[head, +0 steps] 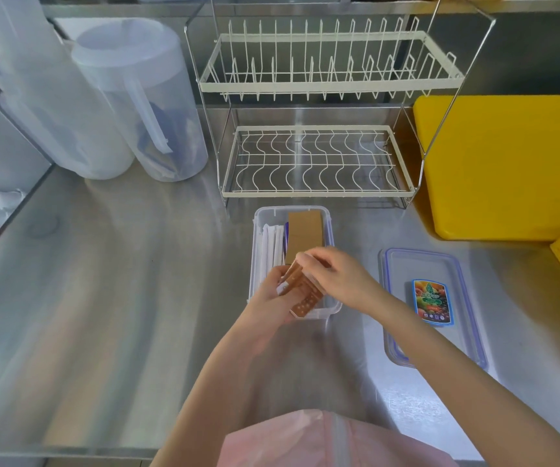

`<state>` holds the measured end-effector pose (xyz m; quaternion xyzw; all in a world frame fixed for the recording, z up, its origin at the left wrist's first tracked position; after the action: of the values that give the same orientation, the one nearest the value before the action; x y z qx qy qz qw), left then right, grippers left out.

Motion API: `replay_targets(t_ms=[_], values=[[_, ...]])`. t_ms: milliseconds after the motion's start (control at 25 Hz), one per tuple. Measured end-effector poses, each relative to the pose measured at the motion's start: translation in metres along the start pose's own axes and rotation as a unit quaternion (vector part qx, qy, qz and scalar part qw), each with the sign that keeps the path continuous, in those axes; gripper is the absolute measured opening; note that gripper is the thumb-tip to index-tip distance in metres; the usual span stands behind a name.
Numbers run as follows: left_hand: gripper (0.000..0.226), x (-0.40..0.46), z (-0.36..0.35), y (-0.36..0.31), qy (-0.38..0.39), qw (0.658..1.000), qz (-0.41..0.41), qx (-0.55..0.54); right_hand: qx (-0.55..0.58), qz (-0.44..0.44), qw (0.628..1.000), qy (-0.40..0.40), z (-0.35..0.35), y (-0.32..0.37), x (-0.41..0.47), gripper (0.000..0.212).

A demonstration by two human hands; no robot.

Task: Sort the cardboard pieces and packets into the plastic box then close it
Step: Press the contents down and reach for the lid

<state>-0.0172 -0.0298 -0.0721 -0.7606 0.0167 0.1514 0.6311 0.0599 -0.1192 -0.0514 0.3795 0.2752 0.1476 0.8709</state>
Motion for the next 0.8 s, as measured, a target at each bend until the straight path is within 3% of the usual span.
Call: replay_targets(t_ms=[160,320,440,800], values=[[0.03,0.02,0.015,0.001,0.019,0.992,0.024,0.123,-0.08,0.025,0.996,0.012,0.012,-0.005,0.004,0.035],[0.034,0.038,0.015,0.008,0.063,0.967,0.032,0.243,-0.208,0.031,0.977,0.028,0.01,-0.008,0.011,0.028],[0.035,0.049,0.01,0.017,0.118,0.941,0.039,0.315,-0.301,0.022,0.953,0.032,0.001,-0.012,0.012,0.027],[0.036,0.06,0.0,0.031,0.186,0.855,0.034,0.482,-0.474,-0.026,0.88,-0.015,-0.016,-0.015,0.02,0.027]])
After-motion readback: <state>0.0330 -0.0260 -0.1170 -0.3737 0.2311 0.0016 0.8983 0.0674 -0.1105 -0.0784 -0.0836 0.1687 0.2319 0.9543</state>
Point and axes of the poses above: each hand's wrist, its own x-axis towards the middle knuckle, its own z-axis out of the back of the hand, y = z × x, the point moved 5 cm from there along x, towards the middle knuckle, and after that the axes turned 12 degrees about -z, right-handed, at the moved point
